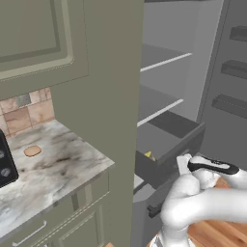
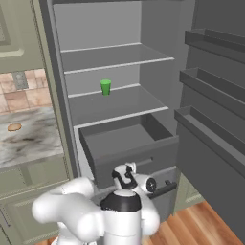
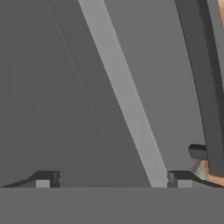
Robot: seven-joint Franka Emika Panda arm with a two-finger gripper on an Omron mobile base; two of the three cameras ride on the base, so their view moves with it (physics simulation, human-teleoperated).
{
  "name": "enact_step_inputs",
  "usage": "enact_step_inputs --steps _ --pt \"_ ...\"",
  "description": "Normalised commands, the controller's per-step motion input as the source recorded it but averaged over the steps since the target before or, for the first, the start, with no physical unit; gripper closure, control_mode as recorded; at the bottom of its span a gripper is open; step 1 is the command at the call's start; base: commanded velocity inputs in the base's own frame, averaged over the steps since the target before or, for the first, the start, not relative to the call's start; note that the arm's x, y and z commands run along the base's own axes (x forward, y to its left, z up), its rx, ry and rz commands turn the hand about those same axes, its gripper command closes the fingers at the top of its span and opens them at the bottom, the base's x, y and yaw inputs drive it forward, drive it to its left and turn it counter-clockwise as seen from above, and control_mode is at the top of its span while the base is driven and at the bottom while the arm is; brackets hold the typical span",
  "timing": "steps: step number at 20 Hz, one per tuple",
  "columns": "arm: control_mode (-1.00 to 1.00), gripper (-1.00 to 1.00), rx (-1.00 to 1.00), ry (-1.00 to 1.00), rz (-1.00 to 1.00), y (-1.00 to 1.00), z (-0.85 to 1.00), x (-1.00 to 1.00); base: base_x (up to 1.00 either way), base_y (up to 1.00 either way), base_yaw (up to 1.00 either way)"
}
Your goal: Place the lemon wedges inside the fridge drawer. Close the drawer after placing the vegetables.
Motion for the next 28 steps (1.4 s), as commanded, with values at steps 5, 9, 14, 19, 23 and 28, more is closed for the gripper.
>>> enact_step_inputs --steps 5,9,14,19,23,28 --pt "-1.00 -1.00 0.08 0.00 0.00 0.55 0.28 0.75 0.00 0.00 0.00" --pt "-1.00 -1.00 0.06 0.00 0.00 0.57 0.20 0.73 0.00 0.00 0.00" --pt "-1.00 -1.00 0.05 0.00 0.00 0.47 0.18 0.72 0.00 0.00 0.00" --pt "-1.00 -1.00 0.05 0.00 0.00 0.44 0.10 0.68 0.00 0.00 0.00" --pt "-1.00 -1.00 0.07 0.00 0.00 0.30 0.01 0.59 0.00 0.00 0.00" --pt "-1.00 -1.00 0.07 0.00 0.00 0.37 0.04 0.55 0.00 0.00 0.00"
